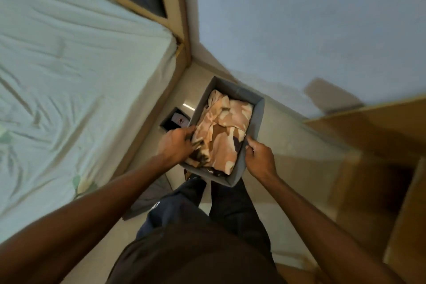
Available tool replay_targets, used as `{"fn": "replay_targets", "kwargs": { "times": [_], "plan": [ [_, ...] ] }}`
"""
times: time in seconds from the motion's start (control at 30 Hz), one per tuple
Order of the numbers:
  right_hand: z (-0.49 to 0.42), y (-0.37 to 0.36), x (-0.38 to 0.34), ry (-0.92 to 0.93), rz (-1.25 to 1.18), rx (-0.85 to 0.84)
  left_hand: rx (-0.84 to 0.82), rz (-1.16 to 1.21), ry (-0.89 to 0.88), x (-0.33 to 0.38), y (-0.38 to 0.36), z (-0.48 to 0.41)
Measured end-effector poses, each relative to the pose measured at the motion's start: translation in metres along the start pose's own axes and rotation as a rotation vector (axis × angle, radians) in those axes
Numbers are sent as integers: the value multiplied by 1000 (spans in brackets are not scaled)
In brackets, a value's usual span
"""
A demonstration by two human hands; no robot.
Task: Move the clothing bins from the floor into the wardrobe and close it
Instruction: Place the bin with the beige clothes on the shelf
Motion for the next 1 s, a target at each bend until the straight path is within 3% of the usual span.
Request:
{"fn": "replay_targets", "kwargs": {
  "times": [0.23,0.4,0.6,1.0],
  "plan": [
    [92,63,101,-220,-70,145,-108,-97,-219,108,-64,45],
    [148,126,193,-342,-128,299,-237,-185,-428,215,-137,55],
    [214,211,307,-519,-180,516,-249,-278,-683,357,-232,77],
    [288,388,462,-640,-199,833,-444,-210,-926,599,-367,101]
  ]
}}
Point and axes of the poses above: each hand's wrist, its own z-axis away from the middle knuckle, its own y-axis out of the back of the hand, x = y × z, the point moved 9 cm from there along -z, towards the middle knuckle, and after that the axes turned 8 degrees about z, right-handed, at the moved point
